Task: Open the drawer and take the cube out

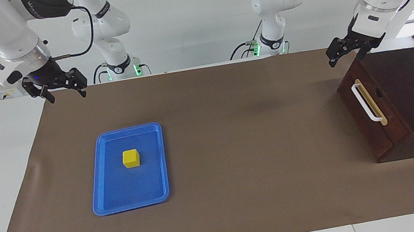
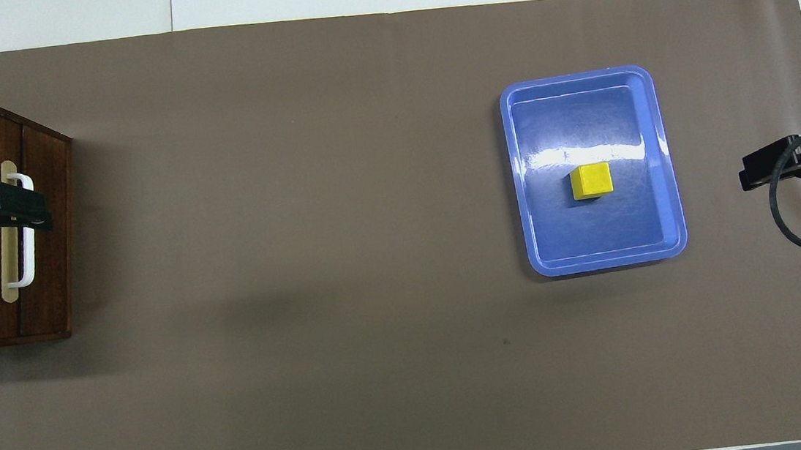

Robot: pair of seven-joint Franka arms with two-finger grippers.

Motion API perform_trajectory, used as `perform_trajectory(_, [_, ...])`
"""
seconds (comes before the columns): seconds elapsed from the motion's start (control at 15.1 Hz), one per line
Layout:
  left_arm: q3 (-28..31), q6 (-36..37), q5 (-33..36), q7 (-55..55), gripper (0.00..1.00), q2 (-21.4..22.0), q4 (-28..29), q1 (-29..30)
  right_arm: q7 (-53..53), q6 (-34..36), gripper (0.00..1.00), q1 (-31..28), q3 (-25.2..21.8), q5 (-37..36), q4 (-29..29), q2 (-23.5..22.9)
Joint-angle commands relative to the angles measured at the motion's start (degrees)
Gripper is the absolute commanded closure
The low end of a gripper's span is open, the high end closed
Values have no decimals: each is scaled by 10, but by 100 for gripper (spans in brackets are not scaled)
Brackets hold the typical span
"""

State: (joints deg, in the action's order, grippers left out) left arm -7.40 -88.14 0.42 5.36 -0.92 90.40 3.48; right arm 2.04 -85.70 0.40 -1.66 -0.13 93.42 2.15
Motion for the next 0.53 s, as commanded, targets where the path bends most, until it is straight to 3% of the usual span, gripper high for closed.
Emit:
perform_trajectory(0.0, [0, -5, -9, -1, 0, 0, 4, 4, 24, 4, 0, -7, 5, -12, 4, 3])
perform_trajectory(0.46, [0, -5, -9, -1, 0, 0, 4, 3, 24, 7, 0, -7, 5, -13, 3, 4])
